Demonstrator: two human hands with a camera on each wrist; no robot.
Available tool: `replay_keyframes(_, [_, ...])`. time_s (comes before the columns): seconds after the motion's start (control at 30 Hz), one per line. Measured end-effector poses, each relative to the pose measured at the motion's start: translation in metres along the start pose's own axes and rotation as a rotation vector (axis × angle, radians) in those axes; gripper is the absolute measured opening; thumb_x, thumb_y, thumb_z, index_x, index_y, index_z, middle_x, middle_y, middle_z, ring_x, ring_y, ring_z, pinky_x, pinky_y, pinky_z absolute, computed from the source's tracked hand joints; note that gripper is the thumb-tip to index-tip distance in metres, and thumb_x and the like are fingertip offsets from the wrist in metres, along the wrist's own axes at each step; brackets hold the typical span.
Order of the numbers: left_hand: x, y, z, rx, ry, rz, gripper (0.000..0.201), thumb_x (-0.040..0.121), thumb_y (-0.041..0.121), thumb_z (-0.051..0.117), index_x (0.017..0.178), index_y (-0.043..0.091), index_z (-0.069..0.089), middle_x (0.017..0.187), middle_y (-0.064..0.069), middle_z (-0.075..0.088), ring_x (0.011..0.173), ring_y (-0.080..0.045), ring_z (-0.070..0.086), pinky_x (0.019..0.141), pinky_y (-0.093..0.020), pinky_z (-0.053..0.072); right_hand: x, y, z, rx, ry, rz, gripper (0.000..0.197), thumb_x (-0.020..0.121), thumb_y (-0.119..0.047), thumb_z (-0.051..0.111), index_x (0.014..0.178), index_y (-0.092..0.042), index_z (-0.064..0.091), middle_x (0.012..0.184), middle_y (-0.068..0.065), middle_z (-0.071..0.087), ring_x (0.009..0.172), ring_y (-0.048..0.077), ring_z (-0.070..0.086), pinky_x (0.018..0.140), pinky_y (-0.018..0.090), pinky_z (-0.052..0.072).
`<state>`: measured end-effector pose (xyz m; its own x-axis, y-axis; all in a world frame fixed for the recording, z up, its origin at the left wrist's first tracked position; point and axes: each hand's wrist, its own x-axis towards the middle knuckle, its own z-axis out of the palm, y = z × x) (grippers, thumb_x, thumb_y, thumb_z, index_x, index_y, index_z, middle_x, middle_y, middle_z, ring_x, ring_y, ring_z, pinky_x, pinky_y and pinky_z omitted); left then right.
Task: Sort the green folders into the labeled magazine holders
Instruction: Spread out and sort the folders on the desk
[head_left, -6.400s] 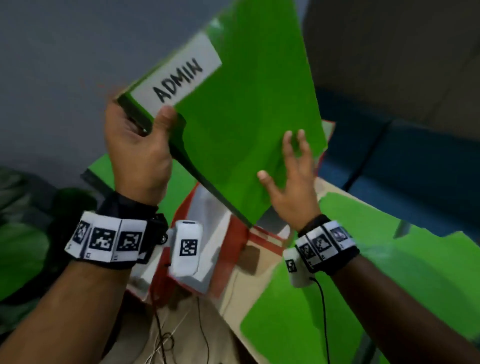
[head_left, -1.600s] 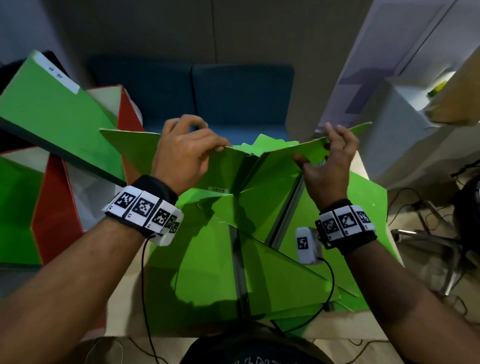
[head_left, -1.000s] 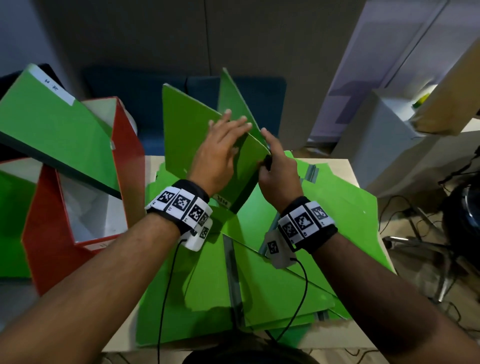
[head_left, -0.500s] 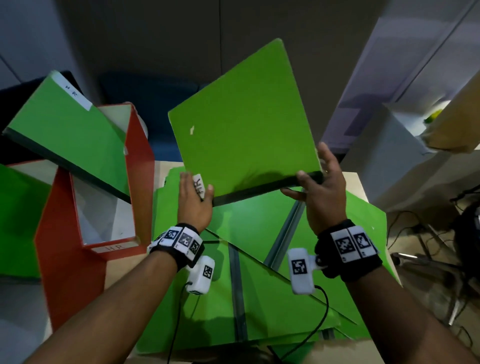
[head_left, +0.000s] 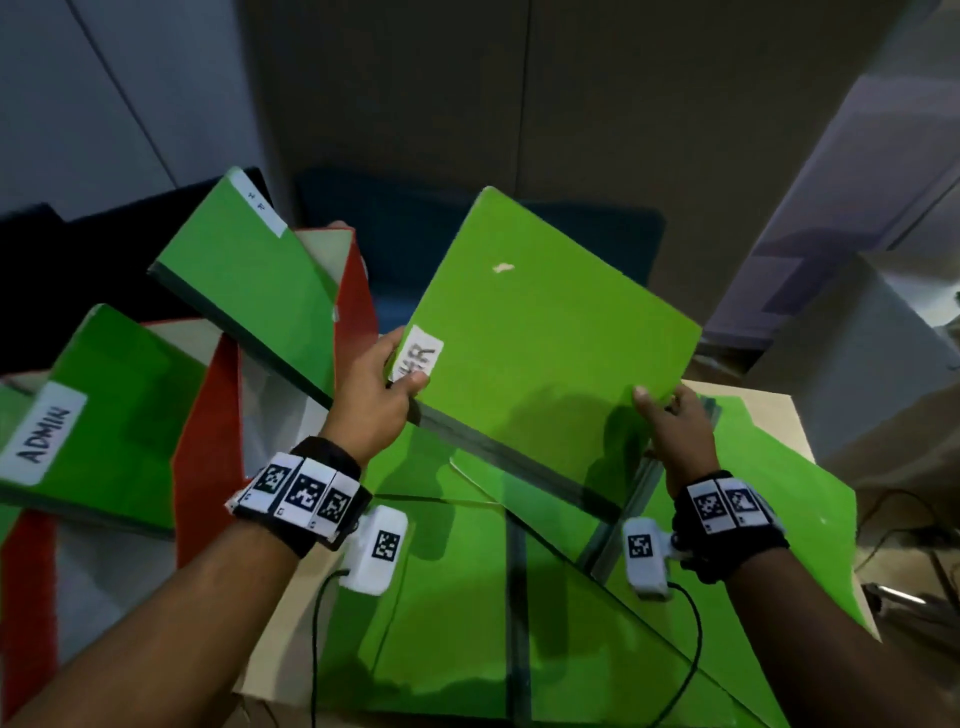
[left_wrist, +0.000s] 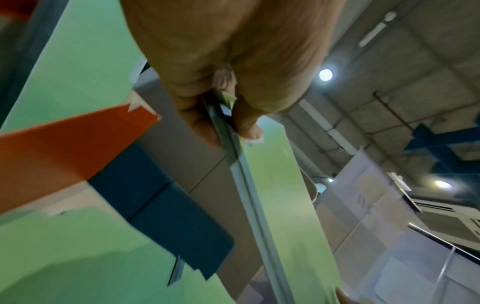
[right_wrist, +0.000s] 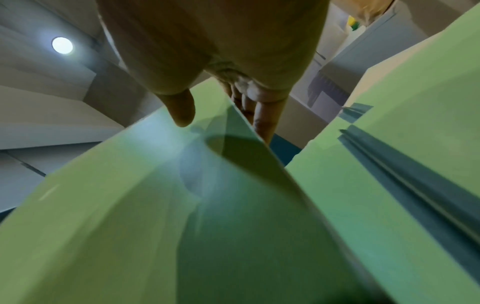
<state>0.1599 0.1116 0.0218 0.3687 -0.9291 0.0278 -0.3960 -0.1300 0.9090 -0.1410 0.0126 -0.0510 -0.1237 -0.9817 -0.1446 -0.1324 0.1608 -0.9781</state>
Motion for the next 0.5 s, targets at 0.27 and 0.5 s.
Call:
replay_keyframes(0.27, [-0.018, 0.036, -0.078, -0.166, 0.203, 0.136, 0.047, 0.087, 0.016, 0.070, 0.128, 0.034, 0.058, 0.122, 0.017, 0.062, 0.110, 0.004, 0.060, 0.080, -0.013, 0.052, 0.019, -0.035, 0.062, 0.004, 0.019, -0.135, 0.100, 0.074, -0.052, 0.074, 0.149, -0.019, 0.017, 0.150, 0.010, 0.037, 0.135, 0.023, 0.039, 0.113, 0.044, 0.032])
replay_keyframes(0.5, [-0.031, 0.050, -0.137, 0.016, 0.291, 0.179, 0.048, 0.095, 0.019, 0.059, 0.140, 0.029, 0.047, 0.138, 0.012, 0.054, 0.125, -0.013, 0.053, 0.103, -0.047, 0.045, -0.008, -0.070, 0.166, -0.227, -0.197, -0.248, 0.065, 0.091, -0.035, 0.063, 0.148, -0.022, 0.033, 0.158, 0.009, 0.017, 0.145, 0.024, 0.021, 0.113, 0.030, 0.016])
